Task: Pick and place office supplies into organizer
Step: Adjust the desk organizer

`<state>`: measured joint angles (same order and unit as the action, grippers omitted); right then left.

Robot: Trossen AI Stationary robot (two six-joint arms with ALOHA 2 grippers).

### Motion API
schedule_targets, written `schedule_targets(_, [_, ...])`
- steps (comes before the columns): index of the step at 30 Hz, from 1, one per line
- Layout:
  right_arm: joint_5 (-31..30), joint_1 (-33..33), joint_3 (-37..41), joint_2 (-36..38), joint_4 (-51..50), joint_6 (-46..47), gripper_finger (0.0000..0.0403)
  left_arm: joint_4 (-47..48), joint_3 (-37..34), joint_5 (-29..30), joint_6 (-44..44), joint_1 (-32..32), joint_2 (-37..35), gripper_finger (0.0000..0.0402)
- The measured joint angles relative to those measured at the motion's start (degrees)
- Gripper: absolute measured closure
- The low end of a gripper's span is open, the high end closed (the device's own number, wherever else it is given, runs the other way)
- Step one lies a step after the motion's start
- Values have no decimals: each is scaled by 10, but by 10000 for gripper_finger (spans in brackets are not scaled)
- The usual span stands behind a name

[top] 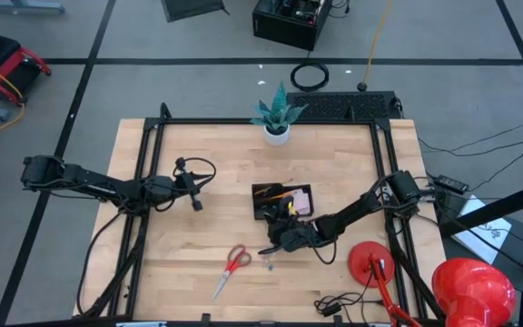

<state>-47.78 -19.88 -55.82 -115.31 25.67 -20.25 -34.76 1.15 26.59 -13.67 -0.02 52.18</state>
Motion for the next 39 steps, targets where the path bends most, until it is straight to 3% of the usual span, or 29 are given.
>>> schedule_targets(6, [1, -4, 1, 7, 16, -17, 287, 1, 0, 0, 0, 0, 0, 371])
schedule_targets(12, [-8, -16, 1, 67, 28, -23, 301, 3, 0, 0, -2, 0, 0, 371])
schedule_targets(20, [-102, -67, 1, 182, -21, -58, 346, 3, 0, 0, -6, 0, 0, 371])
schedule_targets(24, [-179, -88, 1, 230, -133, -4, 394, 3, 0, 0, -6, 0, 0, 371])
schedule_targets(28, [-274, -93, 28, 270, -211, 88, 397, 3, 0, -1, -2, 0, 0, 371])
schedule_targets(35, [-259, -40, 130, 352, -202, 194, 402, 3, 0, -1, -3, 0, 0, 371])
schedule_targets(39, [-136, 23, 190, 408, -199, 252, 402, 3, 0, -1, -4, 0, 0, 371])
